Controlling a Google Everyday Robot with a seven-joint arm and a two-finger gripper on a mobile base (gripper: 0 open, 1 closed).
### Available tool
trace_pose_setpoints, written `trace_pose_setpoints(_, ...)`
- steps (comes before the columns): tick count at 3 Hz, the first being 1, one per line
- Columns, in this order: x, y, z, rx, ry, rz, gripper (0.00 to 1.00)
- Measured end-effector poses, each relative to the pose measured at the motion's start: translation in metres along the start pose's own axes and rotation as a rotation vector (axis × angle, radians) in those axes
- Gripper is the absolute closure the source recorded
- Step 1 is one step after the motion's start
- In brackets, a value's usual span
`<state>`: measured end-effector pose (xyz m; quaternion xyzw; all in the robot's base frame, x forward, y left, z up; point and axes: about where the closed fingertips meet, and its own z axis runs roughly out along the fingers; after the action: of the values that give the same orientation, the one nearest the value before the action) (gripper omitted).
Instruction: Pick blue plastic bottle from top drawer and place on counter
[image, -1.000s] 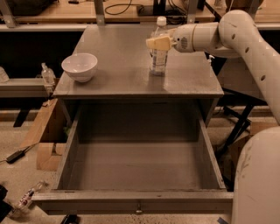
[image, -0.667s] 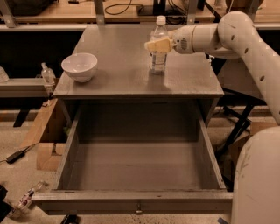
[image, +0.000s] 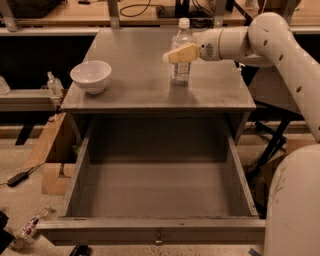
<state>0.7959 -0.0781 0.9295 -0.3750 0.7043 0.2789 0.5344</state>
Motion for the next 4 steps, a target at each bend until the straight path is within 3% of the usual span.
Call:
trace_pose_setpoints(1, -0.021, -0.008, -0.009, -0.004, -0.027, -0.009, 0.00)
trace_pose_setpoints(2, -0.067, -0.023, -0.049, 0.038, -0.118, -0.046, 0.00)
trace_pose_setpoints(3, -0.106, -0.040, -0.110, 0.128, -0.216, -0.086, 0.00)
trace_pose_setpoints(4, -0.146, -0.052, -0.199, 0.296, -0.292, -0.155, 0.00)
